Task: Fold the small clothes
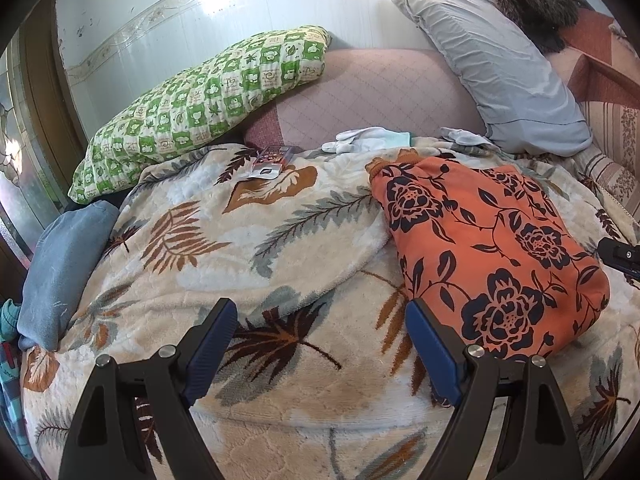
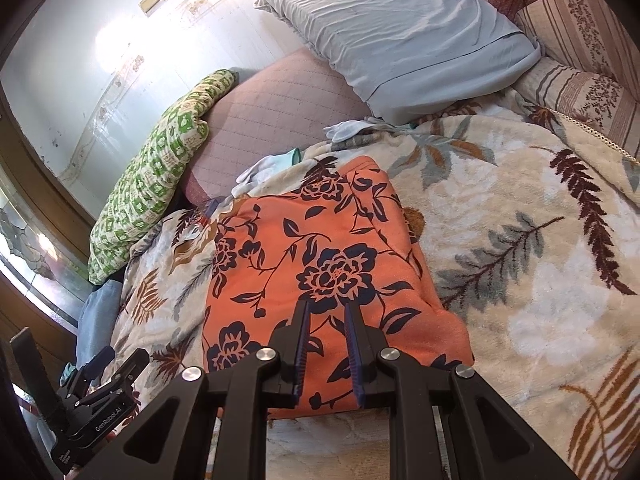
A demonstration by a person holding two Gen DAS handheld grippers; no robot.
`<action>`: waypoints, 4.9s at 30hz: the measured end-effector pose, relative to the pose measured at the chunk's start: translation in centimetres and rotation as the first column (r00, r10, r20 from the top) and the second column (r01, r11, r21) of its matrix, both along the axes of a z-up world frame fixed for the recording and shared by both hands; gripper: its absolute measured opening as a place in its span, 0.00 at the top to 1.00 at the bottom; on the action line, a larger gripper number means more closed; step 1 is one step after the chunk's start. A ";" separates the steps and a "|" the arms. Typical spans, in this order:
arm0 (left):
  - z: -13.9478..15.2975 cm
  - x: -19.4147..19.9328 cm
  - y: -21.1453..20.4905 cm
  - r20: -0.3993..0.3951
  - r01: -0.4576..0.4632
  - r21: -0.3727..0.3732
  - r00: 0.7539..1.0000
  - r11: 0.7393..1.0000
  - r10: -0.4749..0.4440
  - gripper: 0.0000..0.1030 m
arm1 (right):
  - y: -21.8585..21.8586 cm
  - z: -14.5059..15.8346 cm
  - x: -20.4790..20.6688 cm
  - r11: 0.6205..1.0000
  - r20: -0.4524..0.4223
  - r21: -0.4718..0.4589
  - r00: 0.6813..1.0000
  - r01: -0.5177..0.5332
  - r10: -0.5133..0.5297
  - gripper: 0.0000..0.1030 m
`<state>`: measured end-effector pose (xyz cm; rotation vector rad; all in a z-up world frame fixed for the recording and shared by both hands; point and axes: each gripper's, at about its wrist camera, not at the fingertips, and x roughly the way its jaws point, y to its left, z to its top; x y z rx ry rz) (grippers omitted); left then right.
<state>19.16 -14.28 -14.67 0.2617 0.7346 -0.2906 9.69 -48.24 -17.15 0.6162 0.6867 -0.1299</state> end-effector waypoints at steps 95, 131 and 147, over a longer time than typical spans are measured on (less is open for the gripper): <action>-0.8 1.1 1.6 -0.011 -0.060 0.032 0.998 0.998 0.060 0.16 | 10.5 2.7 1.5 0.806 -0.083 -0.585 0.996 -0.086 0.046 0.81; -0.7 0.7 0.9 0.010 -0.054 0.049 0.998 0.997 0.054 0.16 | 10.5 2.9 1.2 0.803 -0.081 -0.589 0.995 -0.088 0.050 0.81; 0.1 0.4 1.4 0.034 -0.055 0.035 0.998 0.998 0.054 0.16 | 10.3 2.4 1.5 0.812 -0.093 -0.576 0.995 -0.089 0.043 0.81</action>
